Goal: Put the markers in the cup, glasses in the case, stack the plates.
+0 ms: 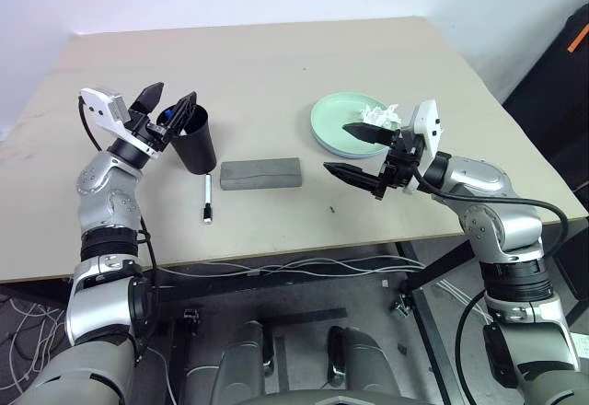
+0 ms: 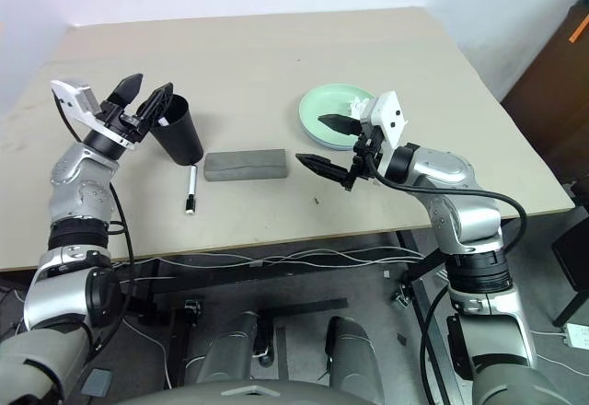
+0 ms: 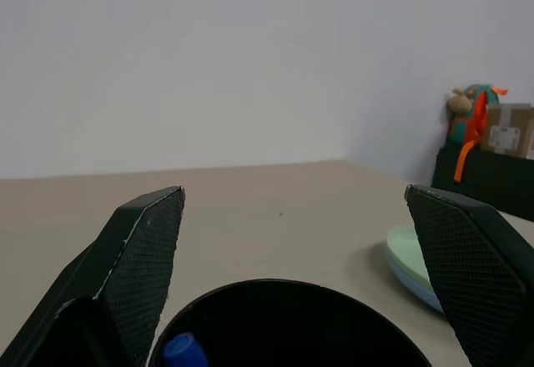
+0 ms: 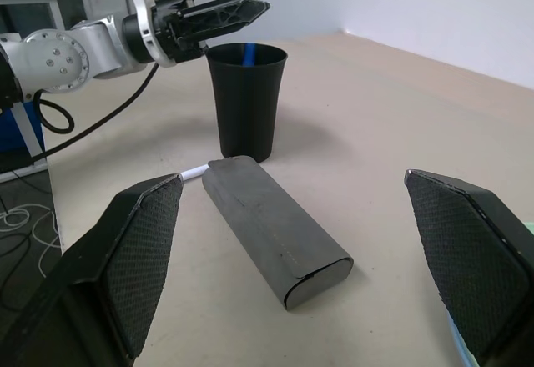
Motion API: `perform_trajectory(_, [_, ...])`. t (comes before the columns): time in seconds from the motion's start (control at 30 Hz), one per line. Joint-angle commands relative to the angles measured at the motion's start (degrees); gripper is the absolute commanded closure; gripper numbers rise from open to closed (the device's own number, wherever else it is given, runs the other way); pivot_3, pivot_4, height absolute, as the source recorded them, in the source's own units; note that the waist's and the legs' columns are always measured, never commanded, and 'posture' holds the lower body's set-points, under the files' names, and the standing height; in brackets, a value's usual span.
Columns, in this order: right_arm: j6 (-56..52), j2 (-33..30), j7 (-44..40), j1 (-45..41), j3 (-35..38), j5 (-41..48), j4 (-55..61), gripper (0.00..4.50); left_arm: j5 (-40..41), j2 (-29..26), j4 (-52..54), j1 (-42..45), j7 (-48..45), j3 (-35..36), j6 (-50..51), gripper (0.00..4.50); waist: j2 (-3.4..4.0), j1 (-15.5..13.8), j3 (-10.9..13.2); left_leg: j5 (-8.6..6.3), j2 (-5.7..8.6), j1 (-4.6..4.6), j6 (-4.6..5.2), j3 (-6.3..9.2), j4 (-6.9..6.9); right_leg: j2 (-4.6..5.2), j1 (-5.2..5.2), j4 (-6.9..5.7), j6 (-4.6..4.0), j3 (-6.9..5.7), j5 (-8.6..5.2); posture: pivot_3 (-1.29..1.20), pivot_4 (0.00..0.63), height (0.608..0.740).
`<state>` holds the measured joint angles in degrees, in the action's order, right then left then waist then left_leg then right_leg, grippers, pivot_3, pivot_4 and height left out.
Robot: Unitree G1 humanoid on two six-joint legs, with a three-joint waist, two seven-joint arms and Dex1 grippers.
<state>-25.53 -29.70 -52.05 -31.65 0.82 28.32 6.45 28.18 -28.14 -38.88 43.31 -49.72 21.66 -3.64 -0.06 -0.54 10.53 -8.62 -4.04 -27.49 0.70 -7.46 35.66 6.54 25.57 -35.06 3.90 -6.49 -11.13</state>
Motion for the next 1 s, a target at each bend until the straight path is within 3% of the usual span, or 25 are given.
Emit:
perform_trajectory(0.03, [0.88,0.12,0.08,-1.34,0.82,0.46,1.15,0.0,3.4,-3.69,9.83,-0.49,1.3,1.39,7.82,0.02,-0.01,0.02,0.01,0.0,0.0,-0.01,0.0,0.0,-0.01,0.0,0.01,0.0,0.0,0.0,0.0,0.0,0.15,0.739])
perform_trajectory(0.23, [0.81,0.32,-0.08,-1.5,0.91,0.69,0.25,0.0,13.55,-14.0,29.7,-6.98,3.38,2.62,34.15,0.02,0.0,0.34,0.02,0.0,-0.03,-0.02,0.0,-0.01,-0.09,0.0,0.06,0.05,0.0,0.03,-0.01,0.0,0.15,0.739])
perform_trajectory(0.4, [1.49,0.82,-0.84,-2.14,0.59,0.55,-1.32,0.0,28.64,-23.87,45.72,-17.43,8.84,10.06,59.22,0.02,-0.03,1.22,0.05,0.0,-0.04,0.01,-0.01,0.0,-0.33,0.02,0.21,0.09,0.0,0.15,-0.02,0.0,0.15,0.739])
perform_trajectory(0.53, [2.32,1.64,-2.16,-3.37,-0.39,0.16,-3.26,0.0,28.47,-27.96,52.26,-25.02,17.24,13.81,69.38,0.02,-0.06,1.38,0.08,-0.01,-0.05,0.01,-0.03,0.02,-0.43,0.02,0.52,0.09,-0.02,0.12,-0.01,0.0,0.15,0.739])
perform_trajectory(0.67, [3.07,2.04,-3.47,-4.83,-1.12,-0.38,-5.14,0.0,30.7,-26.24,57.82,-31.57,21.14,16.49,73.29,0.02,-0.04,1.41,0.08,-0.01,-0.08,-0.03,-0.04,-0.06,-0.53,0.02,0.7,0.09,-0.09,0.15,0.03,0.0,0.15,0.739])
perform_trajectory(0.77, [3.6,2.05,-4.33,-5.77,-1.44,-0.64,-6.37,0.0,32.33,-21.95,63.19,-33.71,27.71,16.92,75.19,0.02,-0.04,1.2,0.08,-0.02,-0.33,-0.08,-0.05,-0.15,-0.6,-0.01,0.76,0.16,-0.11,0.16,0.04,0.0,0.15,0.739])
perform_trajectory(1.0, [4.25,2.23,-5.1,-6.44,-1.97,-1.21,-7.27,0.0,27.71,-14.07,67.8,-34.72,40.4,9.96,76.85,0.02,-0.07,1.19,0.06,-0.02,-0.4,-0.13,-0.05,-0.28,-0.7,-0.11,0.71,0.47,-0.17,0.16,0.11,0.0,0.15,0.739])
